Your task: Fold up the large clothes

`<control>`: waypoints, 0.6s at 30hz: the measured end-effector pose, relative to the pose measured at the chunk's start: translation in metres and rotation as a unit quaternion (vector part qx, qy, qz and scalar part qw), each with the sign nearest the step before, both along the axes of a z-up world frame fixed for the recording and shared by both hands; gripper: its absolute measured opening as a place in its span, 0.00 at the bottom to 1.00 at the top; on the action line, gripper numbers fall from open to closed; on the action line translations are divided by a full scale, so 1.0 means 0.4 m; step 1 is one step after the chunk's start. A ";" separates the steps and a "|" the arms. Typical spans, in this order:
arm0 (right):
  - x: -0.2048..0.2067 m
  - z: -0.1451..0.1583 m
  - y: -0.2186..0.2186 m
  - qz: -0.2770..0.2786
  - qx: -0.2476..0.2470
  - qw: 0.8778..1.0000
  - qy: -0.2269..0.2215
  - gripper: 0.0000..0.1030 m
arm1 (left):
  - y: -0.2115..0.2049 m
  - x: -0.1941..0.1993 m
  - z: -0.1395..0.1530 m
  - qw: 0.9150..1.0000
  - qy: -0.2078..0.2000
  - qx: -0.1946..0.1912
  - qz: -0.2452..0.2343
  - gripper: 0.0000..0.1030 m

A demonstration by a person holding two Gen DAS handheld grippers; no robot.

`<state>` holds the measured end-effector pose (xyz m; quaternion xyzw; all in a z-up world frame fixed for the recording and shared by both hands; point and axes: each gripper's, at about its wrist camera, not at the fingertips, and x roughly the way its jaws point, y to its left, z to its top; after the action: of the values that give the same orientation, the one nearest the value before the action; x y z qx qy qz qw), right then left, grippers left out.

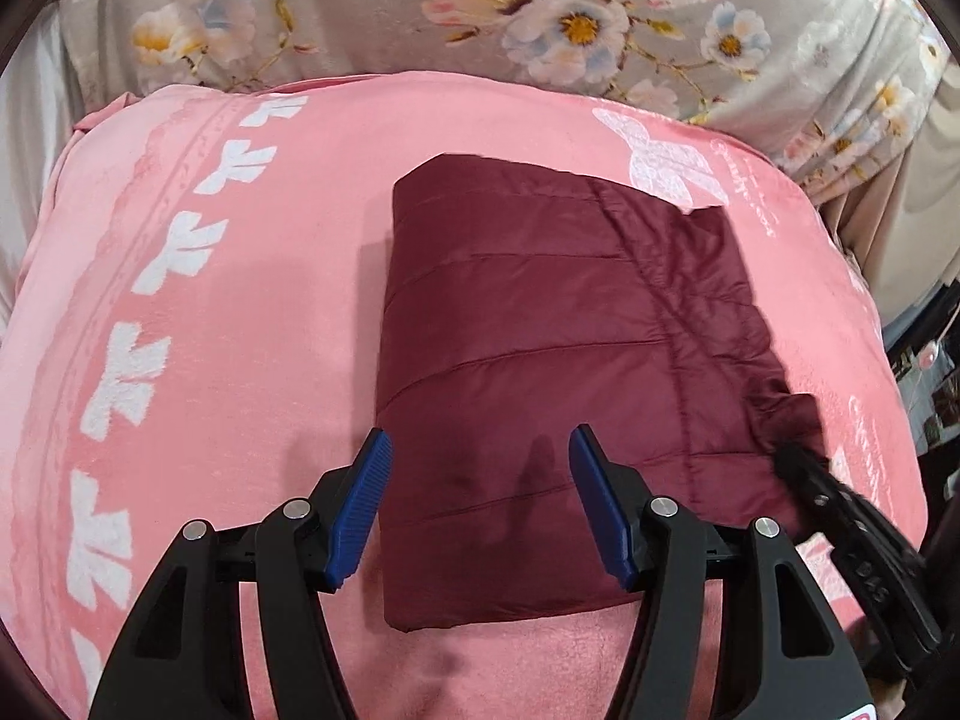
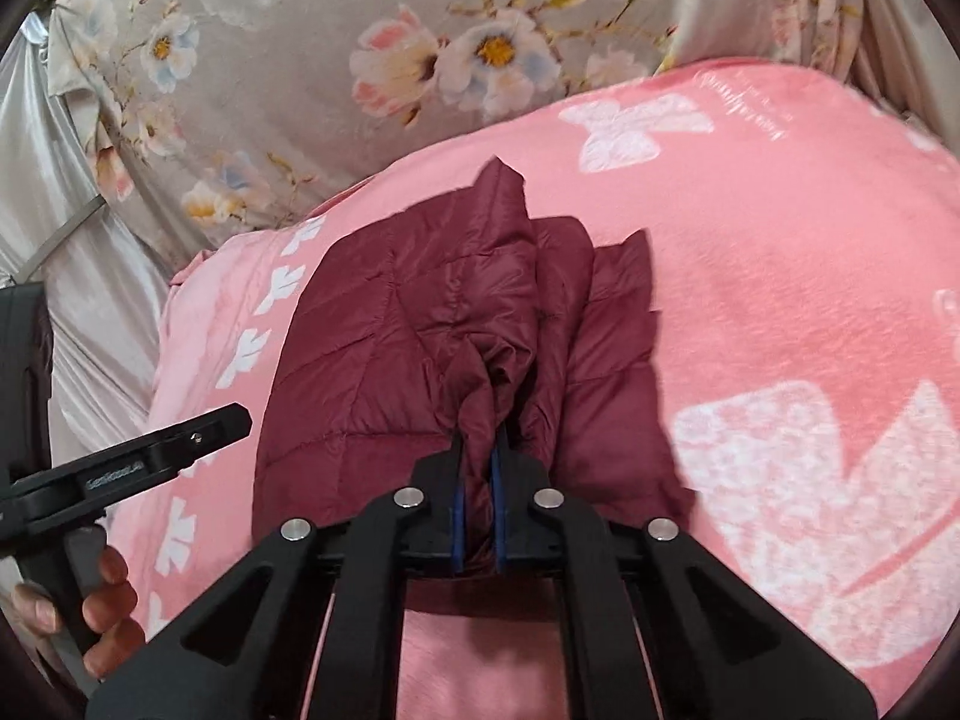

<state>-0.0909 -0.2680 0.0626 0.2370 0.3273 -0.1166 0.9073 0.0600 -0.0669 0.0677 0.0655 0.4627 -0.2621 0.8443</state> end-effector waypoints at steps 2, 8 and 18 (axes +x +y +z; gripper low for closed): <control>-0.025 -0.011 -0.004 -0.012 -0.017 1.000 0.014 0.05 | -0.021 -0.014 -0.014 1.000 0.003 0.013 -0.012 0.58; -0.039 -0.096 -0.023 -0.031 -0.026 0.997 0.059 0.05 | -0.082 -0.044 -0.081 0.998 0.018 0.051 -0.031 0.57; -0.016 -0.189 -0.040 -0.028 -0.006 0.996 0.082 0.05 | -0.130 -0.063 -0.138 0.994 -0.006 0.102 -0.034 0.57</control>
<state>-0.0975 -0.2840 -0.0130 0.2298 0.3932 -0.1626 0.8753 0.0349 -0.1188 0.0123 0.1687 0.4800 -0.2412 0.8264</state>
